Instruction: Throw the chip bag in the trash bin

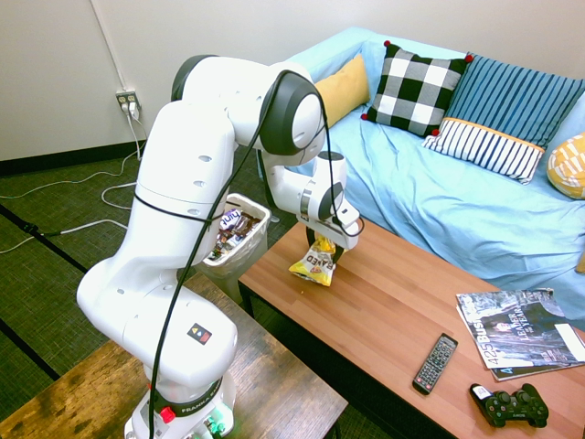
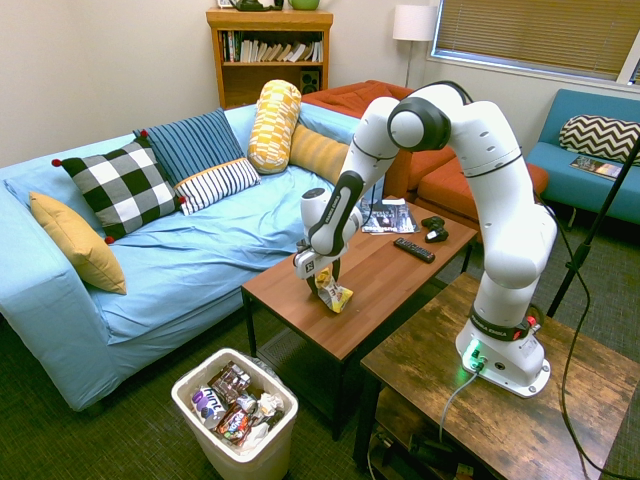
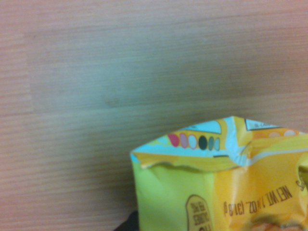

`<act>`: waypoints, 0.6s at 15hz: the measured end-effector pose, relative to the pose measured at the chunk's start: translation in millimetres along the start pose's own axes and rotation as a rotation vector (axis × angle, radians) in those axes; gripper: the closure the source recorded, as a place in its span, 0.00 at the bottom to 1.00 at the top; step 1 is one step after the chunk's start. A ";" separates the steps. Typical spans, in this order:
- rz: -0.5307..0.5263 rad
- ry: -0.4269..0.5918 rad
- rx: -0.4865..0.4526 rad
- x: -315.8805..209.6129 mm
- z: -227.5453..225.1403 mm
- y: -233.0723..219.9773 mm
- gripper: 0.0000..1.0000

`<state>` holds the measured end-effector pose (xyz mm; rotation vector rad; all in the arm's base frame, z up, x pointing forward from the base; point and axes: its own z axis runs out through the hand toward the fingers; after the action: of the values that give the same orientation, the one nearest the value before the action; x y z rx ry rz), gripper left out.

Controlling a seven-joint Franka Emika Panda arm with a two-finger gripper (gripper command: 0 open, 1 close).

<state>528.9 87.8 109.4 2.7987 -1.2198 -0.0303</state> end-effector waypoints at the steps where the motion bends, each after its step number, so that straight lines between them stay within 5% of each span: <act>1: 0.002 -0.001 0.001 0.4 -0.6 -0.9 1.00; 9: 0.019 -0.025 0.002 10.9 -7.3 -4.2 1.00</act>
<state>539.7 83.3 116.6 2.7962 -1.2528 -0.0632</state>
